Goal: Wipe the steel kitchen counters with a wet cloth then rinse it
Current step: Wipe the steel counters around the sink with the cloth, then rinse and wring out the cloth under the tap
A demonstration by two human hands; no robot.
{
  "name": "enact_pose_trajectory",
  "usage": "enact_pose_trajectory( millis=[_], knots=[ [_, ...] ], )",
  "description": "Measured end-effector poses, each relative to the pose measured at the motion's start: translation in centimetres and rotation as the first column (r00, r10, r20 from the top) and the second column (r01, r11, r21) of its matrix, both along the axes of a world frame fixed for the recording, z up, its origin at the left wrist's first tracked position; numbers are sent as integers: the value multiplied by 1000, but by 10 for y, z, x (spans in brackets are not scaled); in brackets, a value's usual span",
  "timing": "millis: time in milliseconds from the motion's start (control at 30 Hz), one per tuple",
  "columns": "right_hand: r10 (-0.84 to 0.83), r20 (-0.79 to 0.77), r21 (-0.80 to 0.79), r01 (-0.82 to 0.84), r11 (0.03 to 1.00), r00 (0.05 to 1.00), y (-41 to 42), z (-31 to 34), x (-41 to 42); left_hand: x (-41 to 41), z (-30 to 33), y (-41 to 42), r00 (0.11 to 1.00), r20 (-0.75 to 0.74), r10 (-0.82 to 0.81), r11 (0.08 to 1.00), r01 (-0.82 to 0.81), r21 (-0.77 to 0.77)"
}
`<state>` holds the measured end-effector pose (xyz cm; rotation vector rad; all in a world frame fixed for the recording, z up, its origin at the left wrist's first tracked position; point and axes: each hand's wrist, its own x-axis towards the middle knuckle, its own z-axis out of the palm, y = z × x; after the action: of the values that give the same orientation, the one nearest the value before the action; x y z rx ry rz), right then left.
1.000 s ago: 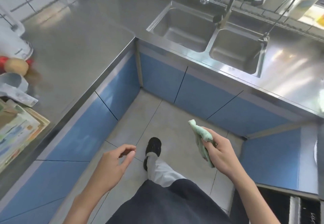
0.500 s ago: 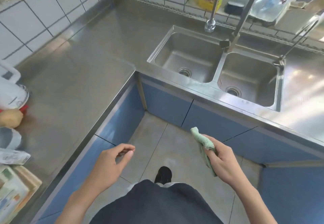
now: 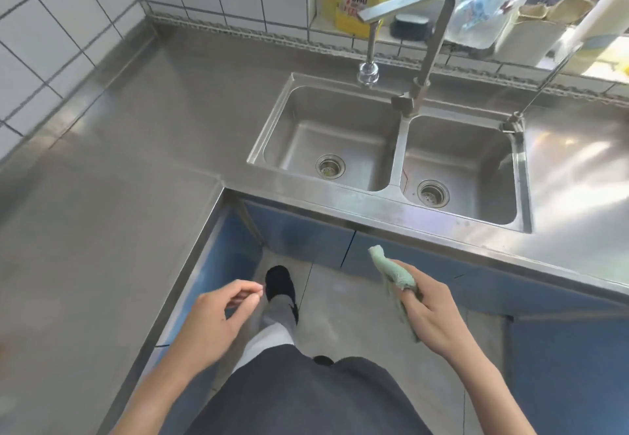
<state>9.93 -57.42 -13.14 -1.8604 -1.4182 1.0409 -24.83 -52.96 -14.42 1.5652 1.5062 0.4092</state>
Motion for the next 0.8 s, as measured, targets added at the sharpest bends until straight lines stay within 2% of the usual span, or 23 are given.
enact_pose_trajectory(
  millis=[400, 533, 700, 800],
  knots=[
    [-220, -31, 1, 220, 975, 975, 137, 14, -6, -4, -7, 204, 988, 52, -145, 989, 145, 4],
    [-299, -33, 15, 300, 954, 954, 179, 15, -7, 3, -9, 262, 963, 36, -268, 963, 268, -8],
    [-341, -209, -6, 347, 938, 917, 233, 23, -4, 35, -10, 331, 901, -7, -433, 901, 433, -38],
    [-336, -405, -97, 325, 941, 850, 270, 27, -4, 70, -14, 366, 886, 84, -455, 885, 461, -68]
  ],
)
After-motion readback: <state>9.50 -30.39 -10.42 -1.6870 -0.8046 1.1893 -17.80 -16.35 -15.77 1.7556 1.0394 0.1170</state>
